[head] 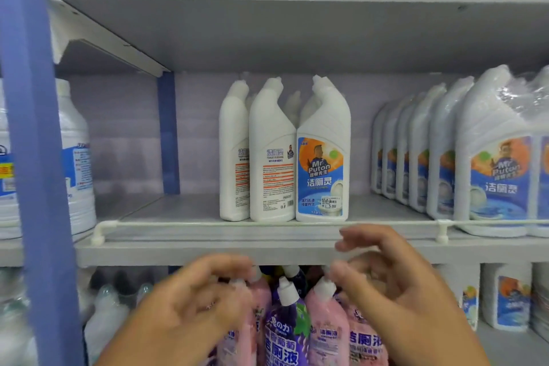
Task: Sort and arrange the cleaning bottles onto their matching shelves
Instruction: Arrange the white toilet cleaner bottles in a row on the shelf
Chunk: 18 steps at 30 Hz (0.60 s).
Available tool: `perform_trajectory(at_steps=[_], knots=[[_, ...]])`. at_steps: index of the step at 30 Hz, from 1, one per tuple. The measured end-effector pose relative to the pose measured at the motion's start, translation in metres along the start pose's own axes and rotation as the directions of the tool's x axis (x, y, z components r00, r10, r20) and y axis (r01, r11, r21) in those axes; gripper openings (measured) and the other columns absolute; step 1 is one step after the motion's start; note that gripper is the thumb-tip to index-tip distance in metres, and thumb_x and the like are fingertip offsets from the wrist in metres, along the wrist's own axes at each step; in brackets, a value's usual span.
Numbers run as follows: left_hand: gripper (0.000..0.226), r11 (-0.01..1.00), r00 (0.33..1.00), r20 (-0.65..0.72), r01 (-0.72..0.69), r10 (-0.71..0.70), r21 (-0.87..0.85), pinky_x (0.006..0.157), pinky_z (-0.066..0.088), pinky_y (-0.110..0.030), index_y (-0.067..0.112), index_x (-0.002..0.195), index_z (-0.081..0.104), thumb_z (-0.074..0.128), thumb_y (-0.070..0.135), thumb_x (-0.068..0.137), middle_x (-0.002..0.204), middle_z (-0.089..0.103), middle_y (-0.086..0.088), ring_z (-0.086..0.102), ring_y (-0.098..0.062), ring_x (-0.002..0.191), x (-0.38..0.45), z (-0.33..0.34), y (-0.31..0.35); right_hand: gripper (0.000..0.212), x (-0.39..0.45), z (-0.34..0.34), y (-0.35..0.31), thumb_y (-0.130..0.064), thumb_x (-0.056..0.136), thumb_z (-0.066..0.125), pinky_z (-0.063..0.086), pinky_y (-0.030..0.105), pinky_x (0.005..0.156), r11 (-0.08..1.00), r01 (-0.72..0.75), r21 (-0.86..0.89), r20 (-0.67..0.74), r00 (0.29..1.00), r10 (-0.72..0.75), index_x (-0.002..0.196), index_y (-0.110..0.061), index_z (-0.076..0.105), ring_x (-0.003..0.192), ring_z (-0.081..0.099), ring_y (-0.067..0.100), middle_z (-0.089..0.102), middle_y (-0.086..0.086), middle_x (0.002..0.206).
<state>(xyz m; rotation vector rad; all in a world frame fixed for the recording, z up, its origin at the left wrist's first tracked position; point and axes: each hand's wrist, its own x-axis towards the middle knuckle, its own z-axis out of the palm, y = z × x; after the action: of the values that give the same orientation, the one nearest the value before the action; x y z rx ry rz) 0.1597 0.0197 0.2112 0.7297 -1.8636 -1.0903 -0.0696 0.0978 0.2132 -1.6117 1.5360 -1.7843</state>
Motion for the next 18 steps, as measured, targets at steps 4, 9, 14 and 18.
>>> perform_trajectory(at_steps=[4,9,14,18], knots=[[0.034,0.968,0.94,-0.24,-0.221,0.243,0.115,0.094,0.056,-0.045,0.046,0.104,0.071,0.082,0.058,0.075,0.109,0.074,0.017,0.073,-0.011,0.101,0.064,-0.026,0.061,0.035,0.088,-0.032,-0.048,-0.044,0.083,0.076,0.054,0.024,0.071,0.965,0.17,-0.198,-0.138,0.97,-0.199,0.114,-0.034,0.062,0.092,0.067,0.006,0.068,-0.012,0.11],[0.04,0.951,0.892,-0.408,-0.07,0.194,0.3,0.098,0.055,-0.044,0.031,0.12,0.057,0.078,0.037,0.086,0.124,0.066,0.004,0.066,-0.019,0.108,0.18,-0.057,0.067,0.067,0.173,-0.045,-0.04,-0.053,0.081,0.079,0.057,0.032,0.081,0.934,-0.036,-0.356,-0.051,0.999,0.019,0.135,-0.023,0.051,0.102,0.068,0.012,0.065,-0.007,0.122],[0.036,0.944,0.99,-0.139,0.08,-0.037,0.32,0.067,0.057,-0.029,0.024,0.114,0.061,0.08,0.03,0.084,0.102,0.075,0.0,0.072,-0.019,0.095,0.221,-0.049,0.058,0.052,0.199,-0.032,-0.023,-0.045,0.078,0.085,0.065,0.041,0.078,0.959,-0.085,-0.271,0.088,0.99,0.113,0.118,-0.024,0.059,0.08,0.078,0.014,0.079,-0.003,0.096],[0.034,0.949,0.983,-0.183,0.03,0.03,0.313,0.076,0.061,-0.037,0.026,0.108,0.069,0.085,0.033,0.078,0.097,0.078,0.002,0.074,-0.021,0.092,0.235,-0.055,0.044,0.049,0.198,-0.034,-0.024,-0.041,0.078,0.086,0.065,0.04,0.074,0.955,-0.111,-0.275,0.055,0.99,0.131,0.115,-0.023,0.06,0.079,0.078,0.016,0.079,-0.001,0.095]])
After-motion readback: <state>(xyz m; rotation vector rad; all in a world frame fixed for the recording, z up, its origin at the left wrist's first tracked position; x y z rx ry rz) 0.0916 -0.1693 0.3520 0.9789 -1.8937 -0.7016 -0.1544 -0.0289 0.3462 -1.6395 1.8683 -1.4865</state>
